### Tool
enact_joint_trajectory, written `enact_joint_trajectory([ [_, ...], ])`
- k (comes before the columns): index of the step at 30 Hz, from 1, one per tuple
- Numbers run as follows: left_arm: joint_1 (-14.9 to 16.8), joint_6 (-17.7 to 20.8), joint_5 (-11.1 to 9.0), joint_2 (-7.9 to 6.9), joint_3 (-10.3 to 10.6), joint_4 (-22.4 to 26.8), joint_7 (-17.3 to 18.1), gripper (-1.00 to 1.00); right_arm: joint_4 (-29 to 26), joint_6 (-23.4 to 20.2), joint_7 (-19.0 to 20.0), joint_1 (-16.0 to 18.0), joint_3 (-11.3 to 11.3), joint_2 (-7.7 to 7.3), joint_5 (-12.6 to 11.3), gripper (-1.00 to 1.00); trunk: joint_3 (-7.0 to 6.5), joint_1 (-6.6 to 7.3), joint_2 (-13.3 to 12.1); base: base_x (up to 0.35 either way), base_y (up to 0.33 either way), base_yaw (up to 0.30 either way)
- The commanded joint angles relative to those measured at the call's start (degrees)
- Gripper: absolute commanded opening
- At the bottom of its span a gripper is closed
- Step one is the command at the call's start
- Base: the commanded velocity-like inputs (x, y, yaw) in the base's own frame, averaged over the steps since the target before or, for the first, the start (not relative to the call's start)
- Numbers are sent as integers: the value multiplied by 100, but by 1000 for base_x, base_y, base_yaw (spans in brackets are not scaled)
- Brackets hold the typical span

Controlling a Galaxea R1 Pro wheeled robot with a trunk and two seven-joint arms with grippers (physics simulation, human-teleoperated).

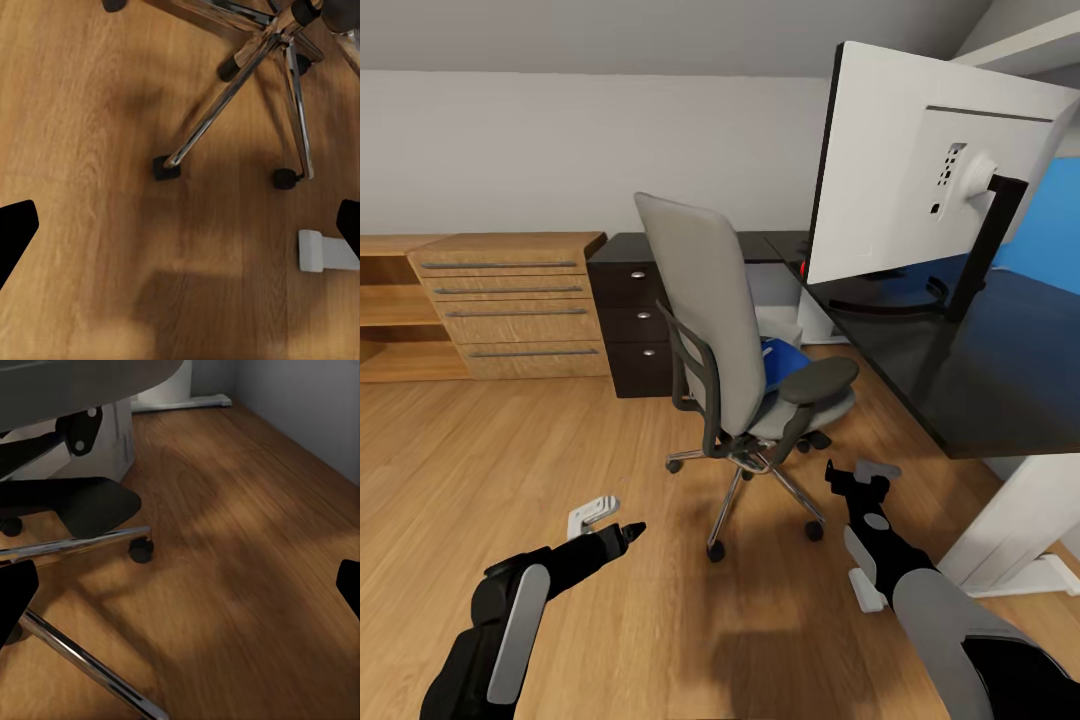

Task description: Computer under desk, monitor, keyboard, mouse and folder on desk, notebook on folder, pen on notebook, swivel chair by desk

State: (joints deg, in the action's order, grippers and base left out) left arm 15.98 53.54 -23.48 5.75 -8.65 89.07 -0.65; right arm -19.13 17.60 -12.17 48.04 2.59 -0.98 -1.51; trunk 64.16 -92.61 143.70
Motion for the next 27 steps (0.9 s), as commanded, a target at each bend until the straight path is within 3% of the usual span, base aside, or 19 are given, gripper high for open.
enact_joint_trajectory([
  [1,2,30,-26,5,-13,6,-5,100,4,25,4,4,10,1,-16,100,5,1,2,0,0,0],
  [16,-7,24,-25,-1,-30,13,-5,100,-4,57,7,4,6,3,-16,100,5,1,2,162,0,0],
  [27,-7,25,-25,3,-254,13,3,100,4,289,25,4,-2,17,-14,100,5,1,2,15,0,0],
])
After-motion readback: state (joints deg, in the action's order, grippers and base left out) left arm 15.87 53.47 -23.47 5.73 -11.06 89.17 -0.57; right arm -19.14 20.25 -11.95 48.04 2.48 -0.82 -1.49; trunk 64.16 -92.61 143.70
